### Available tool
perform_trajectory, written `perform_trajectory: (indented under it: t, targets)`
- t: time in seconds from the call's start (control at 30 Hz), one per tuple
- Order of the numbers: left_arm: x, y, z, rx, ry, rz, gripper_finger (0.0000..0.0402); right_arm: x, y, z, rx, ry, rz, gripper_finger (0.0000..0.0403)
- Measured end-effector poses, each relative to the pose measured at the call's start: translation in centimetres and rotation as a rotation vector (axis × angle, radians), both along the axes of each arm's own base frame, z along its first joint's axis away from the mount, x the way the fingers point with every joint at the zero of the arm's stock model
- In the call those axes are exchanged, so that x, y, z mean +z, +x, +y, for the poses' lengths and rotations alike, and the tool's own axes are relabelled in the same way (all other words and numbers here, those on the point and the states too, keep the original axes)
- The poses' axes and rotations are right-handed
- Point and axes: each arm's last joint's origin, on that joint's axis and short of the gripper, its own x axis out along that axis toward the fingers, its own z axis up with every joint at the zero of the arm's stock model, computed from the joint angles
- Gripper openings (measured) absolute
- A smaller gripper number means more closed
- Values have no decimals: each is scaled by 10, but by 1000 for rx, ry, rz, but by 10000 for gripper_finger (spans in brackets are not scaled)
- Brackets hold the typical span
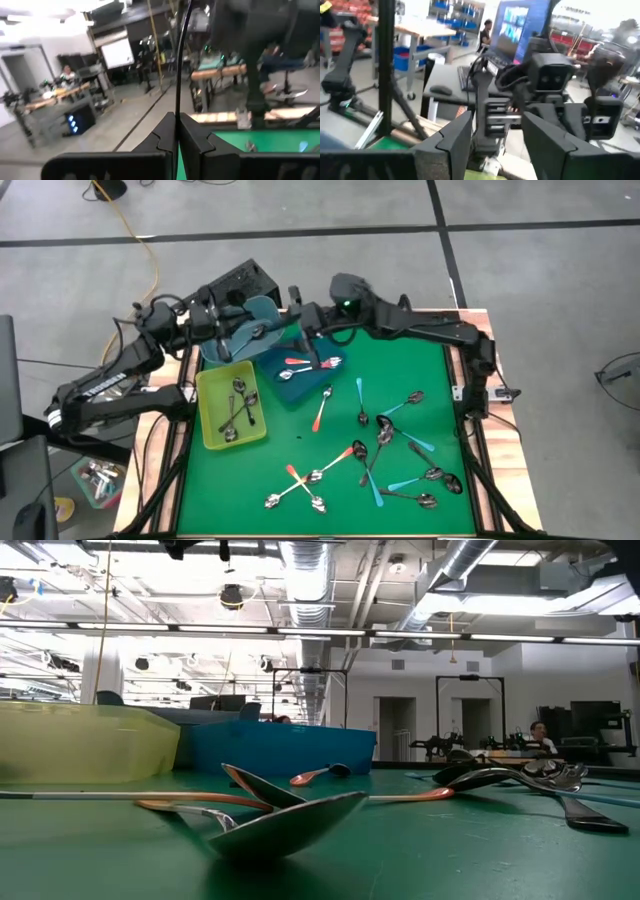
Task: Sort silverware by color (type)
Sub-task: Put the black spoon into the green bin
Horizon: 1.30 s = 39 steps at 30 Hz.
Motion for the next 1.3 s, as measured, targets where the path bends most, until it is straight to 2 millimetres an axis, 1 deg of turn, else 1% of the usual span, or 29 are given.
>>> perform_trajectory:
  t: [0.07,0.17,0.23,0.33,0.5,0.67,0.8,0.9,1.0,1.07,1.13,1.23,1.27,1.3]
  targets:
    - [0,2,-4,-31,1,-4,0,-11,13,-2,-13,17,-12,198]
    - [-1,6,-10,-73,15,11,0,-21,21,-10,-30,67,7,198]
    - [-1,8,-13,-88,27,17,0,-25,28,-12,-39,62,-38,198]
    - [-3,10,-17,-89,28,33,0,-27,30,-15,-44,102,-39,198]
    - [-4,12,-22,-118,21,48,0,-24,29,-15,-40,101,-57,198]
    - [-6,18,-25,-111,30,56,0,-23,29,-11,-32,94,-74,198]
    - [-6,22,-27,-130,30,57,0,-30,36,-6,-19,78,-72,197]
    - [-8,25,-27,-114,22,70,0,-34,38,-6,-20,77,-56,189]
    - [-10,28,-27,-106,18,77,0,-30,36,-7,-21,70,-71,170]
    - [-11,31,-28,-113,16,85,0,-30,36,-7,-30,73,-70,145]
    - [-12,31,-28,-117,14,92,0,-32,37,-6,-52,77,-58,105]
    - [-11,31,-28,-118,16,89,0,-32,37,-6,-71,79,-54,30]
    - [-11,31,-28,-117,14,89,0,-33,37,-6,-76,80,-51,16]
    - [-12,31,-28,-113,13,91,0,-33,37,-7,-87,81,-46,12]
